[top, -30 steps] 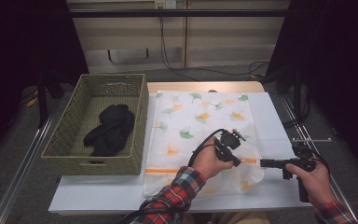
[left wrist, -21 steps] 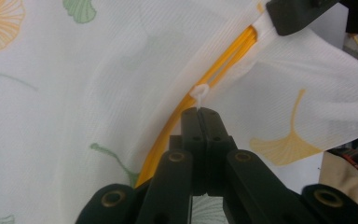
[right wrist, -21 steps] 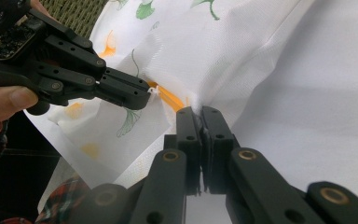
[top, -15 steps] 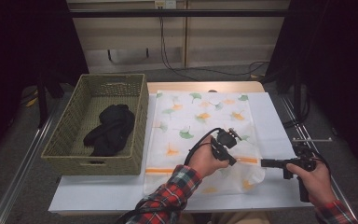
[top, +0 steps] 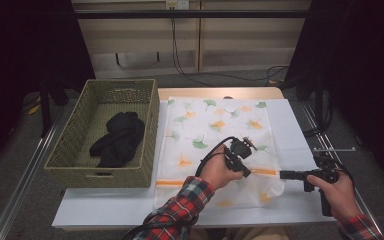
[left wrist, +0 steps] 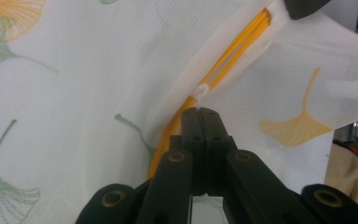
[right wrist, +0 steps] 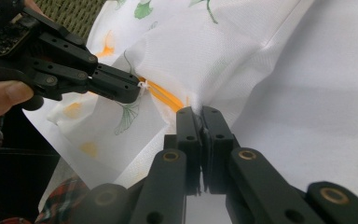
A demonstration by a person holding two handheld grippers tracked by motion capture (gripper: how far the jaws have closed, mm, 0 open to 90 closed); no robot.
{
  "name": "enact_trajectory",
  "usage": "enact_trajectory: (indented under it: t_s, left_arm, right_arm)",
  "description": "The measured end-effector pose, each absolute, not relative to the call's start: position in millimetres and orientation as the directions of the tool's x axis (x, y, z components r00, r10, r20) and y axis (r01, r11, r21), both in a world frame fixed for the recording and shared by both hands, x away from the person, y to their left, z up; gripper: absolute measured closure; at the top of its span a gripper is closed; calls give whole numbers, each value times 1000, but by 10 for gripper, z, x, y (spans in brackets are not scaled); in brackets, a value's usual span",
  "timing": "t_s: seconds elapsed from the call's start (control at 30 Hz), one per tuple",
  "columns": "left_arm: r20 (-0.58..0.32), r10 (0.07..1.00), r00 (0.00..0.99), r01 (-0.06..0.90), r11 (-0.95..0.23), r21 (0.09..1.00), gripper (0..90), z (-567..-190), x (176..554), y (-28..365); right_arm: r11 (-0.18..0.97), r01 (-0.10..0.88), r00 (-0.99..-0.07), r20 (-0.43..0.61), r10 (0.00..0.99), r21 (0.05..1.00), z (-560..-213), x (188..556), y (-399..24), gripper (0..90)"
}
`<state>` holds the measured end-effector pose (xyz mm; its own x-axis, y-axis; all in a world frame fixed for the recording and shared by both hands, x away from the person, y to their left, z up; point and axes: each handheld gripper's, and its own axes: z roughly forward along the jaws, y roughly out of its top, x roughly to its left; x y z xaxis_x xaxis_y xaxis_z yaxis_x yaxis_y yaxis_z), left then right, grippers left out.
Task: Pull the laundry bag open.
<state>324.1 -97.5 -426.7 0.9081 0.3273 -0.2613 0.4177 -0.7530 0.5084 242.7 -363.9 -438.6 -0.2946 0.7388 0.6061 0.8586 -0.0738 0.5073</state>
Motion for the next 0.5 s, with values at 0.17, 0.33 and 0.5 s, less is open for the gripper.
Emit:
enact_trajectory:
  t_s: [0.17, 0.33, 0.5]
  left_arm:
    - [-257, 314, 914, 404, -767, 498, 900, -4263, 3260, -958]
    - [-246, 311, 918, 395, -768, 503, 900, -4255, 3240, -967]
    - [-223, 291, 930, 366, -788, 495, 900, -4249, 3239, -961]
  right_arm:
    - [-71, 862, -294, 610, 736, 502, -4382, 2421, -3641, 873]
    - [-77, 862, -289, 610, 738, 502, -4383, 2419, -3641, 873]
    - [-70, 861, -295, 607, 738, 503, -4386, 2421, -3645, 873]
